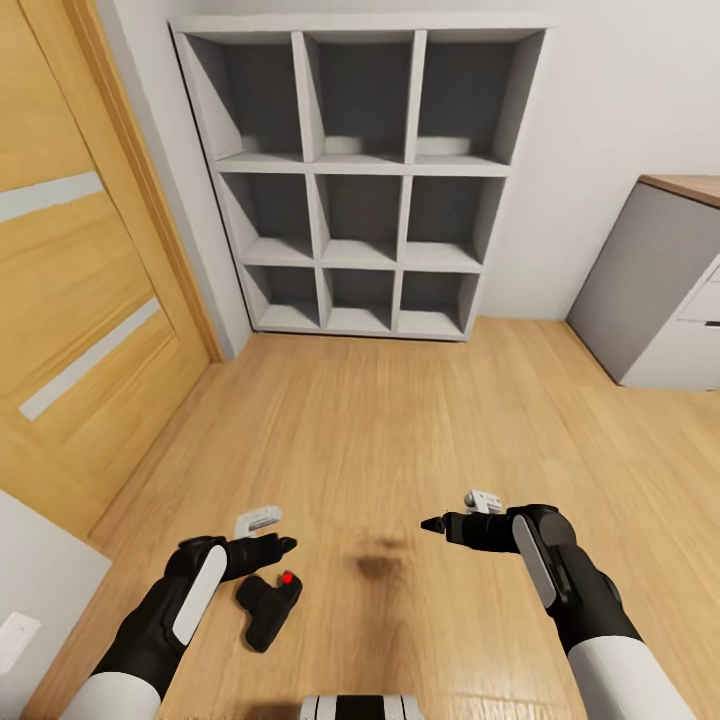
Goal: Attach the digital camera to the camera tripod in the bedroom.
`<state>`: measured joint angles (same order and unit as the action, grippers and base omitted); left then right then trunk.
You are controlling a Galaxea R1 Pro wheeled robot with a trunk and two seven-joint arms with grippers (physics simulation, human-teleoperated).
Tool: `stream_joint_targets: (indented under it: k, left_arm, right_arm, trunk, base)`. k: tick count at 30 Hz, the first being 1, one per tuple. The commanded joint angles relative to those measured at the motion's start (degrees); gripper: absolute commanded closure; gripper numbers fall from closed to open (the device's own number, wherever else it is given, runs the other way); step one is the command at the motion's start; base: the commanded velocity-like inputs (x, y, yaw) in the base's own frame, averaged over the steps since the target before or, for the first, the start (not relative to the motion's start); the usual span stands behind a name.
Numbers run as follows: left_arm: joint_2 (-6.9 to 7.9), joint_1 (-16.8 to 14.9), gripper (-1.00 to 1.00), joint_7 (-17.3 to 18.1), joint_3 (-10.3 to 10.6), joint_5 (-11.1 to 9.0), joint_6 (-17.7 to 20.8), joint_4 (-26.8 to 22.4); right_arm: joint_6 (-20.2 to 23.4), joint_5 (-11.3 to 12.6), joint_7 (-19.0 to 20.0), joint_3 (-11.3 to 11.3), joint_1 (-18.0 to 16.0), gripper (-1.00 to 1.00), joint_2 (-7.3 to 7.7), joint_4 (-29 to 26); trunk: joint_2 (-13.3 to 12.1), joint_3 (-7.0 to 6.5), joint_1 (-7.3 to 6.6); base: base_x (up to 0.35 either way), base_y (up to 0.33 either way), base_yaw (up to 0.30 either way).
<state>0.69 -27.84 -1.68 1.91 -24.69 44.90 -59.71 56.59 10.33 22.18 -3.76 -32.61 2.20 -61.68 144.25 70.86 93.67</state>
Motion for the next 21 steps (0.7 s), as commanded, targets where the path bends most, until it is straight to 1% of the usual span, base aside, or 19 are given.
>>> stream_joint_targets:
  k: [1,13,18,19,20,21]
  left_arm:
    - [0.07,-0.02,-1.0,-0.17,0.11,-0.22,0.19,-0.06]
    - [0.1,-0.02,-1.0,-0.44,0.11,-0.16,0.17,-0.1]
    - [0.05,-0.02,-1.0,-3.71,0.16,-0.29,0.19,-0.07]
    - [0.03,-0.02,-1.0,-5.04,0.17,-0.35,0.19,-0.06]
    - [-0.04,-0.01,-1.0,-7.16,0.19,-0.47,0.15,-0.06]
    - [-0.05,-0.02,-1.0,-7.35,0.19,-0.48,0.14,-0.06]
  right_arm:
    - [0.28,0.1,0.14,-0.09,-0.03,-1.0,-0.01,-0.03]
    - [0.28,0.12,0.14,-0.02,-0.05,-1.0,-0.02,-0.02]
    - [0.28,0.06,0.11,-0.02,-0.02,-1.0,-0.04,-0.02]
    - [0.28,0.05,0.12,-0.03,-0.03,-1.0,-0.03,-0.02]
    - [0.28,0.04,0.13,-0.08,-0.02,-1.0,-0.01,-0.02]
    - [0.28,0.04,0.14,-0.08,-0.03,-1.0,-0.01,-0.02]
  trunk:
    - [0.04,0.27,0.01]
    - [0.2,2.93,0.32]
    - [0.26,4.04,0.45]
    - [0.28,4.26,0.47]
    - [0.29,4.48,0.5]
    - [0.3,4.7,0.53]
  base:
    - [0.0,0.0,0.0]
    - [0.0,0.0,0.0]
    - [0.0,0.0,0.0]
    - [0.0,0.0,0.0]
    - [0.0,0.0,0.0]
    - [0.0,0.0,0.0]
